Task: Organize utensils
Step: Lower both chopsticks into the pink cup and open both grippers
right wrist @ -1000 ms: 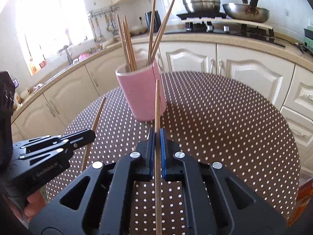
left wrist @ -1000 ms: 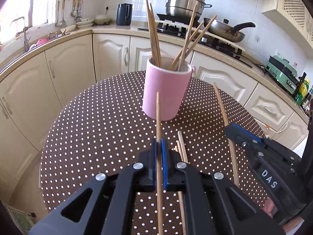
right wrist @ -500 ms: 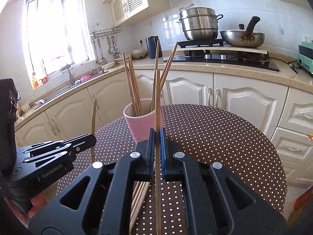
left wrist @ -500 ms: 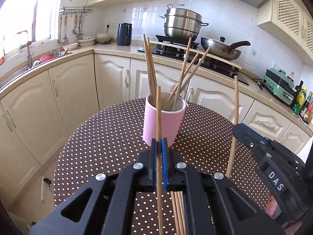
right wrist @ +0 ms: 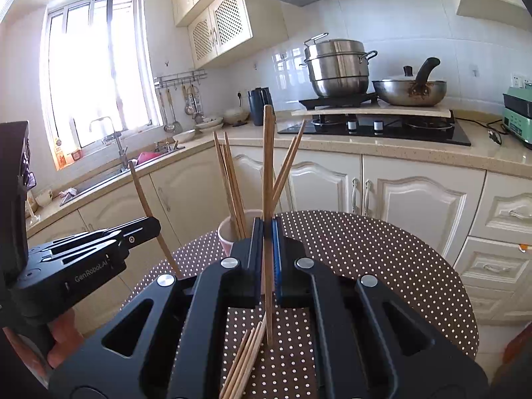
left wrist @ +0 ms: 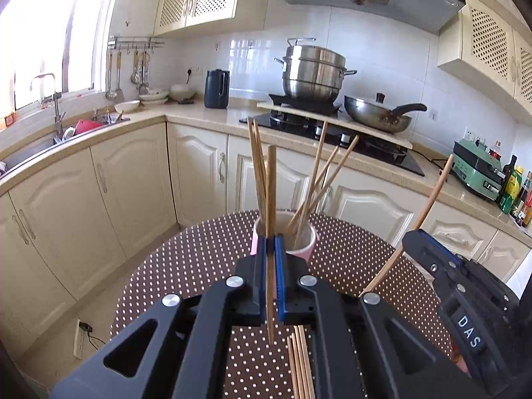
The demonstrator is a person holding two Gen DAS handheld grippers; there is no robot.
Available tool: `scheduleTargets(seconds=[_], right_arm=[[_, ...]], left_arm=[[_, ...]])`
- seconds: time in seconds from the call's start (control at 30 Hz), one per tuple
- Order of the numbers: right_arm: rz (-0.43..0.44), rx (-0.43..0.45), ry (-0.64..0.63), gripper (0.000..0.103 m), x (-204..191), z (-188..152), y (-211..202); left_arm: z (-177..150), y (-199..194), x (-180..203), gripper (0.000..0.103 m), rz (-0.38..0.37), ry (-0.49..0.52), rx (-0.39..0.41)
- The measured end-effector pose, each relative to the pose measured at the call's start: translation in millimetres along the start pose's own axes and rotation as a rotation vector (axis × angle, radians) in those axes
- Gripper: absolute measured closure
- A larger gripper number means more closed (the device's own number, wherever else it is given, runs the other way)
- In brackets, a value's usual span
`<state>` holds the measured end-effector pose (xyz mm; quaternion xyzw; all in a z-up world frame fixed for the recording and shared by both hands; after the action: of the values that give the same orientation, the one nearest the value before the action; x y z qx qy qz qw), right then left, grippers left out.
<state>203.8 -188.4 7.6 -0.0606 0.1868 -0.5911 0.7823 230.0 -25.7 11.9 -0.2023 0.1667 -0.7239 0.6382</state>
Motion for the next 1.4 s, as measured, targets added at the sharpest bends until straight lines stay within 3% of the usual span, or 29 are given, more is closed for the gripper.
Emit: scheduleTargets(seconds=[0.57,0.77,1.0,1.4], right_arm=[[0.009,0.194,-0.014,0.097,-14.3,104.4,-12.2],[0.004,0.204,-0.026,0.097,-15.8,127.1,-0.2],[-0.004,0.148,-0.025,0.097,-13.4,114.9,45.3],[-0.024,-0.04,0.022,0.097,7.6,62.5,107.5]], left_arm=[[102.6,-31.2,21.8,0.097,0.029,0.055,0.173],[123.0,-17.8,20.7,0.097,0.044,0.045,0.168],[116.9,22.3,10.2,0.097,0.068,0.025,0.094],[76.4,78.6,0.5,0.097,0.072,0.022,-0.046]])
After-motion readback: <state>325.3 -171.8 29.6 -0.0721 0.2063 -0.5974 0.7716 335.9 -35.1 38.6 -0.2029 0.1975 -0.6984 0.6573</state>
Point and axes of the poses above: each gripper's, at about its wrist camera, not at the fingertips, and y roughly the way its jaws point, x to its right, z to its top, the point moved 6 cm from there along y, roughly the way its jaws point, and after that the axes turned 3 degrees about z, right-handed, at the moved point
